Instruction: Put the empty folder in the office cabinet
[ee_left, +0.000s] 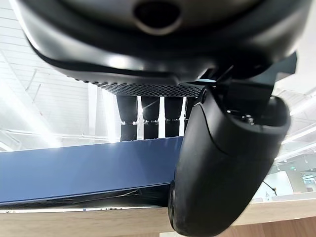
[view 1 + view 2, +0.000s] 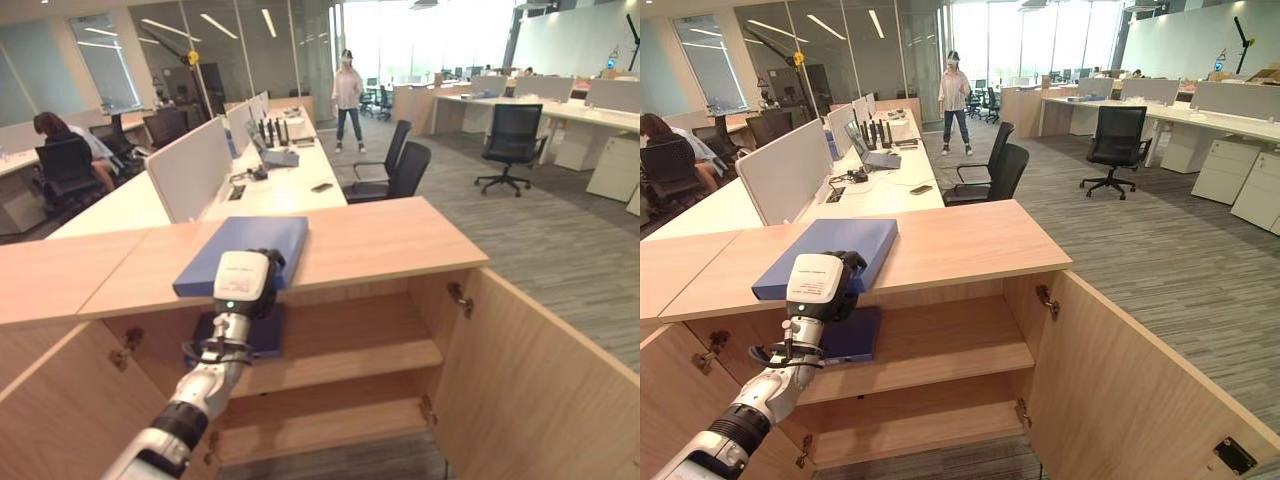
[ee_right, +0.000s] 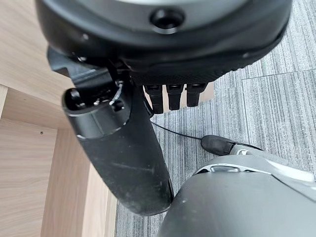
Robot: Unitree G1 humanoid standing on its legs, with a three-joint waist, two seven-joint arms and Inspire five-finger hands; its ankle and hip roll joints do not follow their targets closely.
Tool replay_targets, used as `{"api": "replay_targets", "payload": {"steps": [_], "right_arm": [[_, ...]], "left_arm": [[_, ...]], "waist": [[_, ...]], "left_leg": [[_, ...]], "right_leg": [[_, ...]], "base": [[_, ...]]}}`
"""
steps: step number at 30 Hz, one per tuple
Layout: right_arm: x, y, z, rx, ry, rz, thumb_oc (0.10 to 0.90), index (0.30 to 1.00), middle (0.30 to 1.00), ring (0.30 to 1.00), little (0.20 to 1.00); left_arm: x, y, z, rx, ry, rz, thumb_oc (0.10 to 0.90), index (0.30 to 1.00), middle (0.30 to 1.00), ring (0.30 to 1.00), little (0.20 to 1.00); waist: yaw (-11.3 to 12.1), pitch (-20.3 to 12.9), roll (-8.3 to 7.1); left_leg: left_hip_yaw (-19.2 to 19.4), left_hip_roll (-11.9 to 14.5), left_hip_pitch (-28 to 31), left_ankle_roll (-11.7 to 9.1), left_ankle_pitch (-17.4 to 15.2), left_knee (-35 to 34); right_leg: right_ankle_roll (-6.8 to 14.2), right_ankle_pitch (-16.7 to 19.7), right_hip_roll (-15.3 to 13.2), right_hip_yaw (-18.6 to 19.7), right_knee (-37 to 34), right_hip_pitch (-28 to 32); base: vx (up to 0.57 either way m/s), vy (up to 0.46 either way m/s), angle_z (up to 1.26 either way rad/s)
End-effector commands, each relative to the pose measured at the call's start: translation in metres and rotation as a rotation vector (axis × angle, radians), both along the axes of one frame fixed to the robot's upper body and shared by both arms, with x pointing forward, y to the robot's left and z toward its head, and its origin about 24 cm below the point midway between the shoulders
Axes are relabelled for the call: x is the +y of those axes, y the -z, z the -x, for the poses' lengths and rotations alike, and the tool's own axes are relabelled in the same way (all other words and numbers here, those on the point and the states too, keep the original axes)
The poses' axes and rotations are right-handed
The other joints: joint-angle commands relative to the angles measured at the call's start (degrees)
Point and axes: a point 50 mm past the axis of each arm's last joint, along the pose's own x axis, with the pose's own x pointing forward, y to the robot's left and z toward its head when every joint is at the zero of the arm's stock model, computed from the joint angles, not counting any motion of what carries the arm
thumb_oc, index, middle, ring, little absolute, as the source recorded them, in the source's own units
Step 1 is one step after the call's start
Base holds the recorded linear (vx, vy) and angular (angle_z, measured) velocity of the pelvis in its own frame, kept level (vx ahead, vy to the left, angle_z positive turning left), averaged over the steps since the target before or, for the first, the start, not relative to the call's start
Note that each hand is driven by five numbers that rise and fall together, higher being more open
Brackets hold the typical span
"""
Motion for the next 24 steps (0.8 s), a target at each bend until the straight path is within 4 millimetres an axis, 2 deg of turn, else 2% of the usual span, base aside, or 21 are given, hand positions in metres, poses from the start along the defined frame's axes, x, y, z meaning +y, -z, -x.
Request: {"api": "replay_targets", "payload": {"steps": [1,2,3,4,5,7,8,9,10,12,13,14,17,18,19,24], "right_arm": [[0.011,-0.008,-0.049,-0.139,-0.035,0.004,0.800,0.900,0.900,0.900,0.900],[0.012,-0.007,-0.047,-0.134,-0.030,0.001,0.800,0.900,0.900,0.900,0.900],[0.014,-0.006,-0.046,-0.136,-0.008,-0.016,0.800,0.900,0.900,0.900,0.900],[0.014,-0.006,-0.046,-0.136,0.001,-0.023,0.800,0.900,0.900,0.900,0.900],[0.014,-0.006,-0.046,-0.135,-0.002,-0.022,0.800,0.900,0.900,0.900,0.900],[0.015,-0.006,-0.043,-0.133,0.012,-0.042,0.800,0.900,0.900,0.900,0.900],[0.014,-0.006,-0.043,-0.132,0.015,-0.052,0.800,0.900,0.900,0.900,0.900],[0.011,-0.006,-0.042,-0.133,0.027,-0.059,0.800,0.900,0.900,0.900,0.900],[0.011,-0.006,-0.042,-0.132,0.026,-0.059,0.800,0.900,0.900,0.900,0.900],[0.007,-0.007,-0.041,-0.131,0.038,-0.064,0.800,0.900,0.900,0.900,0.900],[0.007,-0.007,-0.042,-0.131,0.037,-0.064,0.800,0.900,0.900,0.900,0.900],[0.004,-0.007,-0.043,-0.128,0.037,-0.071,0.800,0.900,0.900,0.900,0.900],[0.003,-0.008,-0.045,-0.123,0.027,-0.084,0.800,0.900,0.900,0.900,0.900],[0.003,-0.008,-0.045,-0.123,0.027,-0.084,0.800,0.900,0.900,0.900,0.900],[0.004,-0.009,-0.047,-0.121,0.007,-0.098,0.800,0.900,0.900,0.900,0.900],[0.011,-0.008,-0.052,-0.115,-0.055,-0.131,0.800,0.900,0.900,0.900,0.900]], "left_arm": [[0.006,-0.028,0.005,-0.008,0.070,0.115,0.400,0.300,0.300,0.300,0.300],[0.006,-0.038,0.013,-0.038,0.094,0.181,0.400,0.300,0.300,0.300,0.300],[0.000,-0.054,0.025,-0.090,0.150,0.342,0.400,0.300,0.300,0.300,0.300],[-0.001,-0.062,0.031,-0.113,0.177,0.446,0.400,0.300,0.300,0.300,0.300],[0.000,-0.063,0.033,-0.110,0.175,0.450,0.400,0.300,0.300,0.300,0.300],[-0.003,-0.079,0.047,-0.151,0.245,0.645,0.400,0.300,0.300,0.300,0.300],[-0.003,-0.090,0.056,-0.160,0.303,0.734,0.400,0.300,0.300,0.300,0.300],[-0.006,-0.105,0.067,-0.186,0.418,0.912,0.400,0.300,0.300,0.300,0.300],[-0.005,-0.105,0.068,-0.183,0.419,0.916,0.400,0.300,0.300,0.300,0.300],[-0.004,-0.121,0.078,-0.196,0.555,1.132,0.400,0.300,0.300,0.300,0.300],[-0.003,-0.121,0.078,-0.194,0.557,1.136,0.400,0.300,0.300,0.300,0.300],[0.002,-0.134,0.085,-0.229,0.651,1.268,0.400,0.300,0.300,0.300,0.300],[0.009,-0.151,0.091,-0.298,0.772,1.395,0.400,0.300,0.300,0.300,0.300],[0.009,-0.151,0.091,-0.297,0.773,1.396,0.400,0.300,0.300,0.300,0.300],[0.009,-0.161,0.092,-0.305,0.894,1.479,0.400,0.300,0.300,0.300,0.300],[-0.004,-0.165,0.085,-0.181,1.165,1.720,0.400,0.300,0.300,0.300,0.300]], "waist": [[1.30,5.00,-3.21],[1.28,4.94,-3.23],[1.89,5.24,-3.37],[2.10,5.33,-3.45],[1.96,5.29,-3.40],[2.56,5.67,-3.48],[2.71,5.87,-3.41],[3.16,6.24,-3.25],[3.05,6.24,-3.24],[3.52,6.55,-2.99],[3.43,6.58,-2.97],[3.86,6.77,-2.73],[4.46,6.83,-2.47],[4.42,6.88,-2.46],[4.55,6.87,-2.38],[4.01,6.84,-2.18]], "left_leg": [[-2.88,0.87,3.96,-0.38,-7.57,-0.06],[-3.03,0.87,3.89,-0.35,-7.54,-0.06],[-3.40,0.78,3.65,-0.29,-7.40,-0.06],[-3.54,0.73,3.57,-0.26,-7.33,-0.06],[-3.55,0.72,3.60,-0.26,-7.33,-0.06],[-3.98,0.65,3.35,-0.21,-7.16,-0.06],[-4.19,0.62,3.21,-0.18,-7.02,-0.06],[-4.53,0.49,3.03,-0.16,-6.86,-0.06],[-4.57,0.50,3.05,-0.17,-6.86,-0.06],[-4.89,0.38,2.88,-0.12,-6.69,-0.06],[-4.92,0.38,2.89,-0.13,-6.69,-0.06],[-5.23,0.28,2.80,-0.11,-6.55,-0.06],[-5.58,0.21,2.83,-0.11,-6.47,-0.06],[-5.59,0.21,2.85,-0.11,-6.47,-0.06],[-5.68,0.19,2.98,-0.11,-6.47,-0.06],[-5.39,0.17,3.38,-0.11,-6.53,-0.06]], "right_leg": [[0.22,-3.24,-0.79,-2.70,0.41,0.66],[0.20,-3.28,-0.82,-2.86,0.41,0.74],[0.09,-3.31,-0.87,-3.09,0.41,0.82],[0.02,-3.29,-0.92,-3.21,0.41,0.89],[0.02,-3.29,-0.92,-3.21,0.41,0.92],[-0.07,-3.27,-0.92,-3.58,0.41,1.00],[-0.11,-3.25,-0.91,-3.82,0.41,1.00],[-0.16,-3.26,-0.93,-4.08,0.41,1.05],[-0.16,-3.26,-0.91,-4.12,0.41,1.10],[-0.19,-3.29,-0.98,-4.48,0.41,1.23],[-0.19,-3.29,-0.97,-4.51,0.41,1.27],[-0.18,-3.33,-0.99,-4.83,0.41,1.42],[-0.15,-3.42,-1.06,-5.21,0.41,1.66],[-0.15,-3.43,-1.05,-5.22,0.41,1.68],[-0.09,-3.44,-1.12,-5.29,0.41,1.86],[0.00,-3.28,-1.28,-5.03,0.41,1.98]], "base": [[0.01,0.000,-0.03],[0.00,0.000,0.00],[0.01,-0.009,0.07],[0.00,-0.007,0.12],[0.00,-0.006,0.12],[-0.01,-0.008,0.16],[-0.03,-0.001,0.14],[-0.02,0.001,0.09],[-0.02,0.003,0.11],[-0.02,0.006,0.18],[-0.01,0.013,0.24],[-0.01,0.011,0.27],[-0.01,0.008,0.09],[0.00,0.000,0.00],[0.00,0.000,0.00],[0.00,0.000,0.00]]}}
